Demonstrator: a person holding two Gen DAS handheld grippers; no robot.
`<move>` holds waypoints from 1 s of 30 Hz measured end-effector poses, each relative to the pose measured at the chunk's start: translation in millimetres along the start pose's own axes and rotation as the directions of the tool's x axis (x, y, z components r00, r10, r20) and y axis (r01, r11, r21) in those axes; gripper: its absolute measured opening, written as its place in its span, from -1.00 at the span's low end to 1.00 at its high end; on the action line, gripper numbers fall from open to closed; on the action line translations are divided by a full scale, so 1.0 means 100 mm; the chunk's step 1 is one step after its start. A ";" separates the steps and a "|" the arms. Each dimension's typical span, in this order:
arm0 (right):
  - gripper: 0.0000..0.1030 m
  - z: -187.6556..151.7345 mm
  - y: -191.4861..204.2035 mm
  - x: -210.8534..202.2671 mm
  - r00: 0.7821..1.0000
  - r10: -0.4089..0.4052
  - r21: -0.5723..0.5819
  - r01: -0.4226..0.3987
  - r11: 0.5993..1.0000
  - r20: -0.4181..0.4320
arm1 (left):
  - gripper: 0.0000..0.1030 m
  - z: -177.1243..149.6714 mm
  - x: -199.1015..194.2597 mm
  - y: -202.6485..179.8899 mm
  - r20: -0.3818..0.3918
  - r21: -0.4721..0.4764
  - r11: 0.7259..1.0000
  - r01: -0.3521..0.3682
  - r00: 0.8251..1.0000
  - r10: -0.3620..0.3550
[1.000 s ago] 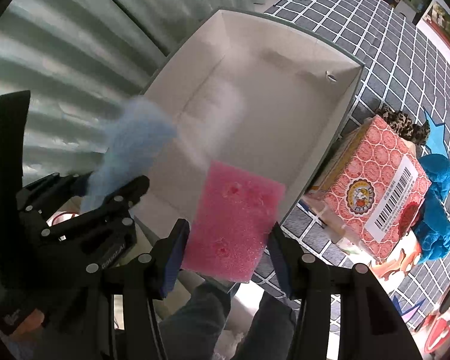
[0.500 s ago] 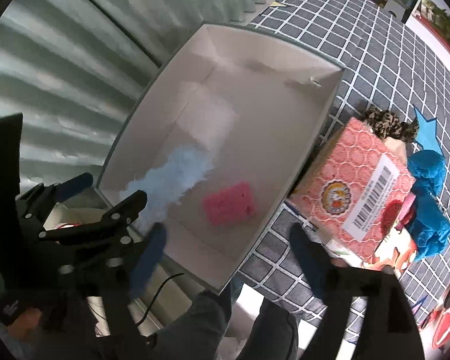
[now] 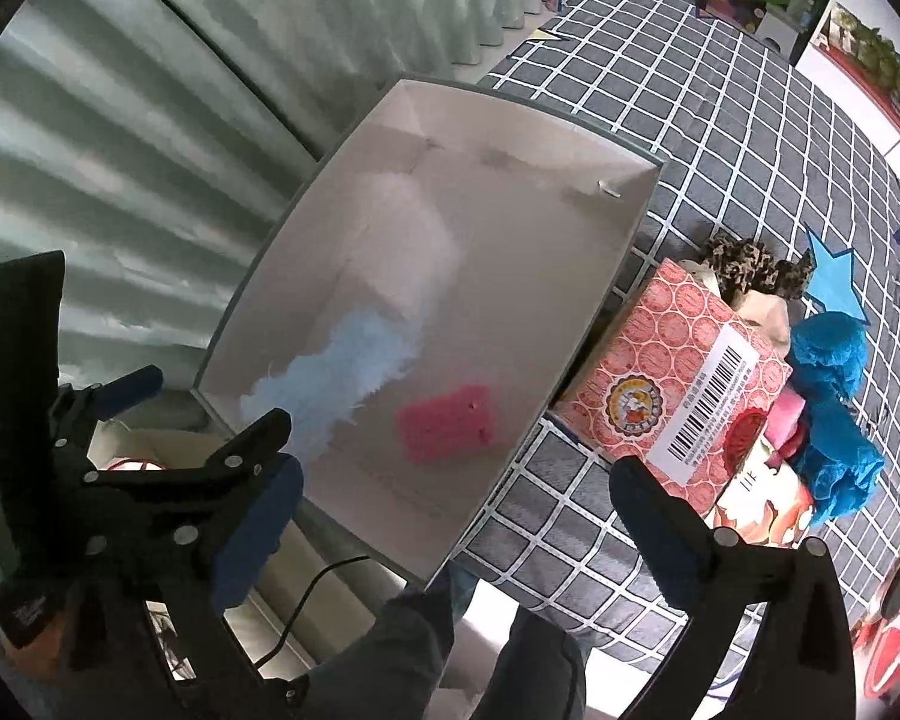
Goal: Organize soft objects
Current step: 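Open both tools to drop the plush and sponge into the white box, then grasp the leopard-print cloth with the left tool while the right grasps the blue cloth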
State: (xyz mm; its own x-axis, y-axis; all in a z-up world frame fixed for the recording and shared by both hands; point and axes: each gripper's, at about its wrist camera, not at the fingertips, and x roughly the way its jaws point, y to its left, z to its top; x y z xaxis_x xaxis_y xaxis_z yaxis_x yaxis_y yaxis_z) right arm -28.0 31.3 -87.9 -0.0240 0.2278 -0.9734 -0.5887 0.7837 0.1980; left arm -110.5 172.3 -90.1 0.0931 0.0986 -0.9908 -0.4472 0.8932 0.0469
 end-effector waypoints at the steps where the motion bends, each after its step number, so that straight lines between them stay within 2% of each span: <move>1: 1.00 0.00 -0.01 -0.01 1.000 0.001 0.001 -0.001 1.000 0.002 | 0.99 0.00 -0.01 -0.01 0.001 0.000 1.000 0.001 1.000 -0.001; 17: 1.00 -0.01 -0.13 -0.27 0.998 0.007 0.029 -0.009 1.000 0.068 | 0.99 0.05 -0.19 -0.20 0.028 0.051 0.999 -0.008 1.000 0.007; 23: 1.00 -0.04 -0.45 -0.49 0.993 0.002 0.097 -0.014 0.995 0.116 | 0.99 0.20 -0.36 -0.47 0.059 0.110 0.994 0.002 0.998 -0.008; 30: 1.00 -0.15 -1.06 -0.72 0.986 -0.040 0.220 0.004 0.976 0.160 | 0.99 0.42 -0.51 -0.98 0.069 0.200 0.979 0.044 0.996 -0.059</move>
State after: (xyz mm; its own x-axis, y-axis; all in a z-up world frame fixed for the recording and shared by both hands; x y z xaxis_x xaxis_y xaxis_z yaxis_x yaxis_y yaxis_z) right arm 24.6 -77.0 -40.7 0.1292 0.2859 -0.9495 -0.3968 0.8925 0.2147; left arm -34.6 98.3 -38.8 0.1804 0.0763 -0.9806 -0.2553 0.9665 0.0282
